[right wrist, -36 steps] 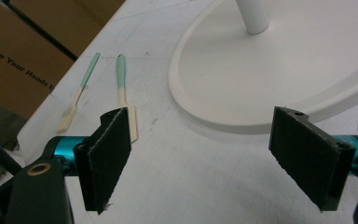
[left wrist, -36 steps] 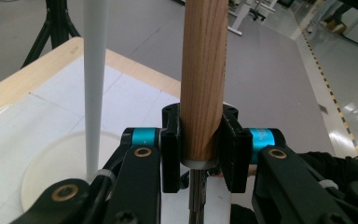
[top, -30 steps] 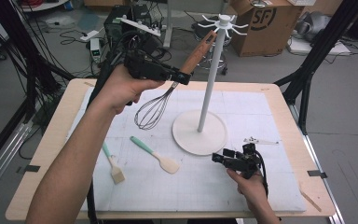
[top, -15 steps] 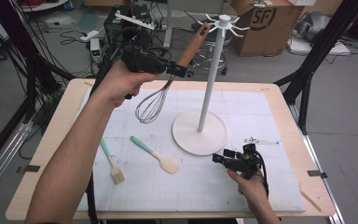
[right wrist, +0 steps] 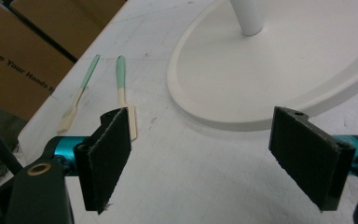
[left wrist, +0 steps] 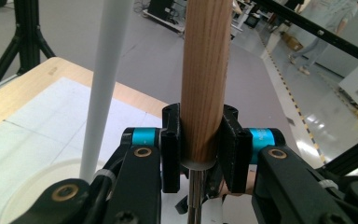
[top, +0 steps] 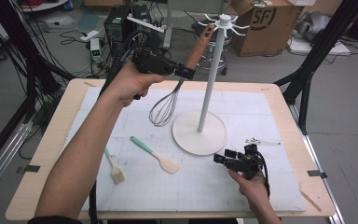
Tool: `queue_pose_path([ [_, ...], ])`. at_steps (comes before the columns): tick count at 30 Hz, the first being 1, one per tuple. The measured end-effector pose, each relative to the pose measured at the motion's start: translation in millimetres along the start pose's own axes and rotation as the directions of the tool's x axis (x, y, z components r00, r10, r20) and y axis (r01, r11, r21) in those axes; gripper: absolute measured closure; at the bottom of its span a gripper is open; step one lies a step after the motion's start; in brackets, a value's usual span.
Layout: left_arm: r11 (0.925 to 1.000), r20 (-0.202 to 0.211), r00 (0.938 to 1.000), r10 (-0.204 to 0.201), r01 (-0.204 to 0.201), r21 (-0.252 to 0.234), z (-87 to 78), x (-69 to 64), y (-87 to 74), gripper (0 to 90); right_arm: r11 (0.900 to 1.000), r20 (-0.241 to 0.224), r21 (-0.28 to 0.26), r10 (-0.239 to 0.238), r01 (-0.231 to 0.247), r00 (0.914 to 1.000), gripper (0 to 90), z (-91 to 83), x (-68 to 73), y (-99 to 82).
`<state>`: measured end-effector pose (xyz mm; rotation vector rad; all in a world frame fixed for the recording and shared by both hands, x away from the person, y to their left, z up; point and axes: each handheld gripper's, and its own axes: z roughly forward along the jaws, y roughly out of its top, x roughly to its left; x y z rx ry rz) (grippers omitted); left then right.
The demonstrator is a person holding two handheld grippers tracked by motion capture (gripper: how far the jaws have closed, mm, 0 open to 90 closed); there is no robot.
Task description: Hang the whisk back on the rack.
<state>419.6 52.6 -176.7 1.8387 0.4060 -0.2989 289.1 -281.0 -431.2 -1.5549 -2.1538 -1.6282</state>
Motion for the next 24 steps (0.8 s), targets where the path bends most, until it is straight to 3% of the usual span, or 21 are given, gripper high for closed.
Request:
queue_pose_path([
  [7,0.9998,0.052,0.9984,-0.022,0.022,0.002,3.8,6.1,-0.7,73.3,0.9999,0.003,-0.010,-0.003,0.003,1.0000,19.7,-3.7,-0.4,-0.3],
  [24,0.9991,0.116,0.9927,-0.034,0.030,0.029,24.8,4.2,-2.3,73.4,0.9999,0.007,-0.014,-0.004,0.004,1.0000,19.6,-5.8,0.8,-1.1],
])
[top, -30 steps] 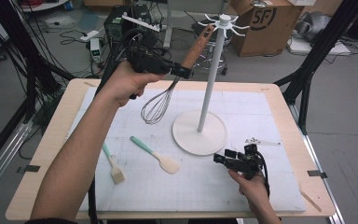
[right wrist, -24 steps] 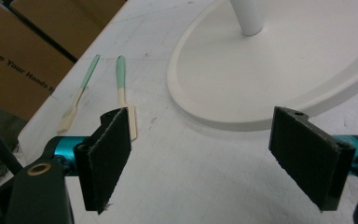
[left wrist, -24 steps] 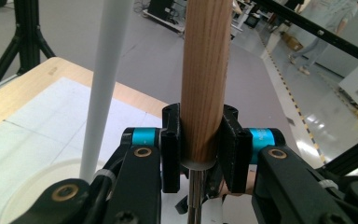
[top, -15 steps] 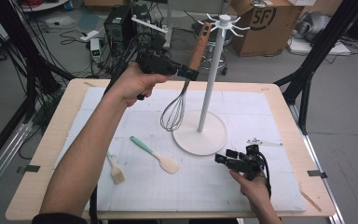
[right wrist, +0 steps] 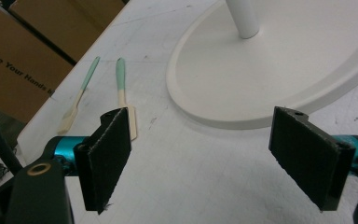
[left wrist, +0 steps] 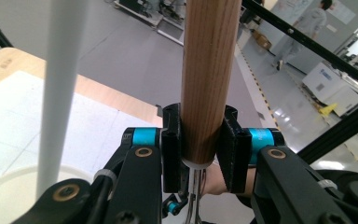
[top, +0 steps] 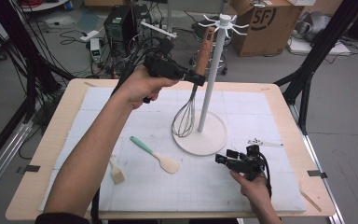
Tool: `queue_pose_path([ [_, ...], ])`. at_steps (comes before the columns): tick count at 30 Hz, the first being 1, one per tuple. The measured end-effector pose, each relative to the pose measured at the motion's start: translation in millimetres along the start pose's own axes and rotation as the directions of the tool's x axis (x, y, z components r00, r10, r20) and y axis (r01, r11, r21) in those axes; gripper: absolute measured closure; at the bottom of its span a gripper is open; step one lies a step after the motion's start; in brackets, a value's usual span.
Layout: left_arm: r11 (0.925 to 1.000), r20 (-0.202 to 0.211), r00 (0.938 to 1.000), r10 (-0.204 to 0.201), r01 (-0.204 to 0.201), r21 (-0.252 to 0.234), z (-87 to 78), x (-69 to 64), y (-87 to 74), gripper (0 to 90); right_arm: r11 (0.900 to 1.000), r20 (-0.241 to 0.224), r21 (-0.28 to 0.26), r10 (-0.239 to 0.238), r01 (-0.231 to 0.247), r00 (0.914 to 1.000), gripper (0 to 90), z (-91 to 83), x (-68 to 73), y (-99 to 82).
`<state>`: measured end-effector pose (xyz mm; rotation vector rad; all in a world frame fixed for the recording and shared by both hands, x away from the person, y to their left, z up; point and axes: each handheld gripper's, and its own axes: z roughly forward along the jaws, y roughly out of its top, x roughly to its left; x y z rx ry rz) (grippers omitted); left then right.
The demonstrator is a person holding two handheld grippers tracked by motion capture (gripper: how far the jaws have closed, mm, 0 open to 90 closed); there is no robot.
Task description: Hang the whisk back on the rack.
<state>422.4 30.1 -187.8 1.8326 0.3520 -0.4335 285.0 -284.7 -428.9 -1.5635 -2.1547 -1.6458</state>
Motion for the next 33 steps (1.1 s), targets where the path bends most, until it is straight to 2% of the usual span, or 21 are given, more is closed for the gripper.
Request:
queue_pose_path([
  [6,1.0000,0.017,0.9998,0.003,-0.003,0.009,8.3,0.4,1.5,73.3,1.0000,0.003,-0.001,0.000,0.000,1.0000,19.6,-0.4,-0.9,-0.4],
  [13,1.0000,0.013,0.9999,0.007,-0.007,0.007,10.2,3.2,2.4,73.2,1.0000,0.009,-0.003,-0.001,0.001,1.0000,19.7,-3.0,-1.0,-1.1],
  [23,0.9996,-0.027,0.9992,0.028,-0.028,0.002,8.7,4.2,1.8,72.8,1.0000,0.010,-0.004,0.002,-0.002,1.0000,19.7,-4.9,0.0,-2.3],
  [33,0.9999,0.032,0.9995,-0.001,0.001,-0.011,16.8,8.6,1.0,72.5,0.9999,0.010,-0.010,-0.003,0.003,0.9999,19.7,-5.7,0.7,-2.2],
])
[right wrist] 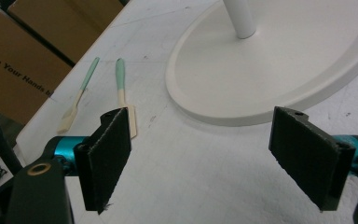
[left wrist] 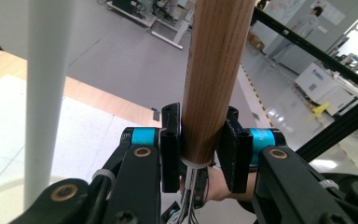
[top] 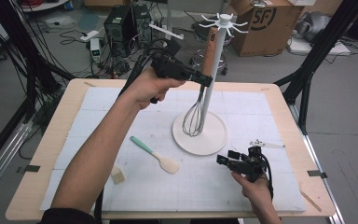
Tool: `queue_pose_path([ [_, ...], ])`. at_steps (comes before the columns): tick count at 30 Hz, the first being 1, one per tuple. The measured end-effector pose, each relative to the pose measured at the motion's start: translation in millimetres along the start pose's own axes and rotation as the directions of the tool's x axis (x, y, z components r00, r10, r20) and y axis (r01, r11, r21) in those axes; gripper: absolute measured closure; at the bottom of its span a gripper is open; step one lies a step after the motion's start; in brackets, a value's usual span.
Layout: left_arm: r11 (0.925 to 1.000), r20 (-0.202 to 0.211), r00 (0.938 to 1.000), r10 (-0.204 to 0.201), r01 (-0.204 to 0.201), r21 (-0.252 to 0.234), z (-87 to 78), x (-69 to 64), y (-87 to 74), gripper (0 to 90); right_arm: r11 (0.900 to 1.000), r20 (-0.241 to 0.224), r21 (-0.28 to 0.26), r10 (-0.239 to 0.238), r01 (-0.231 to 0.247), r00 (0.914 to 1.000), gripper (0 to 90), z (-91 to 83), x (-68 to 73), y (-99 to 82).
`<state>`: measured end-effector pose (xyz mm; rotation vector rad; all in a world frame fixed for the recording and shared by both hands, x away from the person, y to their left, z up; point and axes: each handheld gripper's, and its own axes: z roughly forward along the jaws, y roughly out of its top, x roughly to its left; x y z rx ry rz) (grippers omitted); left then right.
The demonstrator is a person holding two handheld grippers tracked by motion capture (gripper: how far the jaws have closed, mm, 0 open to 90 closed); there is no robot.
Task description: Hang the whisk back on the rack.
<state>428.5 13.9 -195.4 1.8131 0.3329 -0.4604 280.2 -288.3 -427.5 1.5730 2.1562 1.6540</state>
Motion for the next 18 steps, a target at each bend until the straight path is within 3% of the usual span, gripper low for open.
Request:
queue_pose_path([
  [10,0.9998,0.047,0.9989,-0.009,0.009,0.019,9.1,1.8,0.9,72.7,1.0000,0.005,0.002,0.003,-0.003,1.0000,19.7,-0.6,0.2,-0.5],
  [13,0.9994,0.057,0.9979,-0.031,0.030,0.014,9.3,5.5,0.3,72.7,1.0000,0.008,-0.002,0.001,-0.001,1.0000,19.6,-1.6,0.2,-0.6],
  [18,0.9995,0.048,0.9984,-0.030,0.030,-0.005,6.8,9.4,0.7,72.6,1.0000,0.011,-0.004,0.000,0.000,0.9999,19.7,-2.9,-0.1,-0.9],
])
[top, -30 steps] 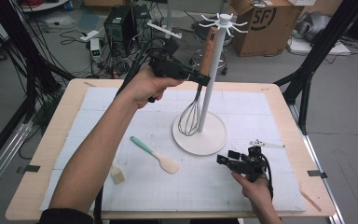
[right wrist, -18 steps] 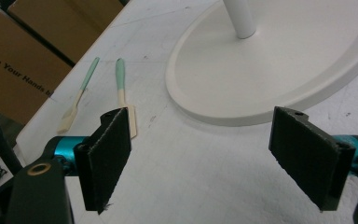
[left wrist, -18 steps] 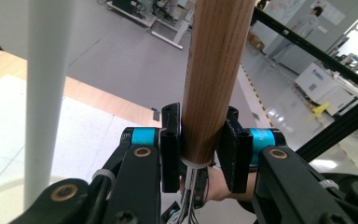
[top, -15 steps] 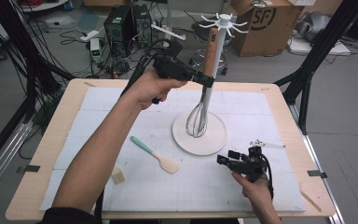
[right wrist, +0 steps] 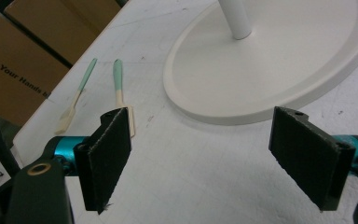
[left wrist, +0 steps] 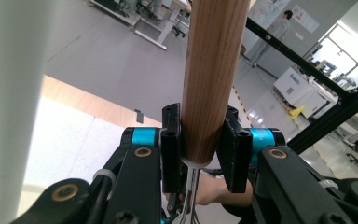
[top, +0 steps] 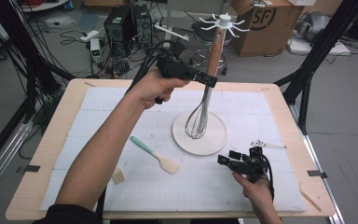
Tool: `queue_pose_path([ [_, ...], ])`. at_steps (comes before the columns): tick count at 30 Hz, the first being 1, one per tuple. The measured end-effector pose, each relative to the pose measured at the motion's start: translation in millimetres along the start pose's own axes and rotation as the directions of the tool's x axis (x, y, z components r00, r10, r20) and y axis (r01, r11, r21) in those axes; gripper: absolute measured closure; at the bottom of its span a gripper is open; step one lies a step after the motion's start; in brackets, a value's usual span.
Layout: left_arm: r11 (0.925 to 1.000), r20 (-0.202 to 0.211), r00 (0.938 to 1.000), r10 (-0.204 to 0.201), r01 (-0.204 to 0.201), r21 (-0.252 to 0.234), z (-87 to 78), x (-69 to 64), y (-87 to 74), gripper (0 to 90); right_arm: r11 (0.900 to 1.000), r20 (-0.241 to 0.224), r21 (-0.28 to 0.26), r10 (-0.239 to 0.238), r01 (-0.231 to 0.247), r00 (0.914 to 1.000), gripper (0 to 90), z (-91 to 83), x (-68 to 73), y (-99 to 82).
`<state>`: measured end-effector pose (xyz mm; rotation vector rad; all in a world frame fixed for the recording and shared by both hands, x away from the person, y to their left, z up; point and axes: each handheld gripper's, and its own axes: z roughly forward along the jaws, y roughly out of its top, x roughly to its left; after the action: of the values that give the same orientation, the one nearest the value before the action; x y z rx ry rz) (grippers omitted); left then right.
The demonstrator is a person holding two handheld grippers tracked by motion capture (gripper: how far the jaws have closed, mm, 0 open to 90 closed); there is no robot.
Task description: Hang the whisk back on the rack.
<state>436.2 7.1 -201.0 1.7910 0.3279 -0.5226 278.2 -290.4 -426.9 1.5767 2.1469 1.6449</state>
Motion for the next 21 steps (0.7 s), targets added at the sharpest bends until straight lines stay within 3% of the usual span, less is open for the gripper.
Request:
queue_pose_path([
  [6,0.9998,-0.071,0.9973,0.019,-0.019,-0.005,-2.5,0.8,0.9,71.8,1.0000,0.003,0.000,0.001,-0.001,1.0000,19.7,0.2,-0.8,-0.6],
  [9,0.9993,-0.112,0.9931,0.036,-0.037,-0.008,-3.6,0.6,1.7,71.4,1.0000,0.002,0.001,0.002,-0.002,1.0000,19.7,0.2,-0.7,-0.7],
  [15,0.9987,-0.123,0.9911,0.050,-0.051,-0.004,-3.6,0.6,1.4,71.1,1.0000,0.005,0.001,0.002,-0.002,1.0000,19.7,0.2,-1.0,-0.8],
  [19,0.9990,-0.157,0.9866,0.044,-0.044,0.002,-2.4,3.5,-1.9,68.9,1.0000,0.002,-0.001,0.001,-0.001,1.0000,19.7,-0.2,-0.6,-0.7],
  [21,0.9991,-0.150,0.9880,0.039,-0.041,-0.008,-3.4,6.8,-5.0,67.9,1.0000,0.005,-0.005,0.002,-0.002,1.0000,19.7,-0.9,-0.4,-0.5],
])
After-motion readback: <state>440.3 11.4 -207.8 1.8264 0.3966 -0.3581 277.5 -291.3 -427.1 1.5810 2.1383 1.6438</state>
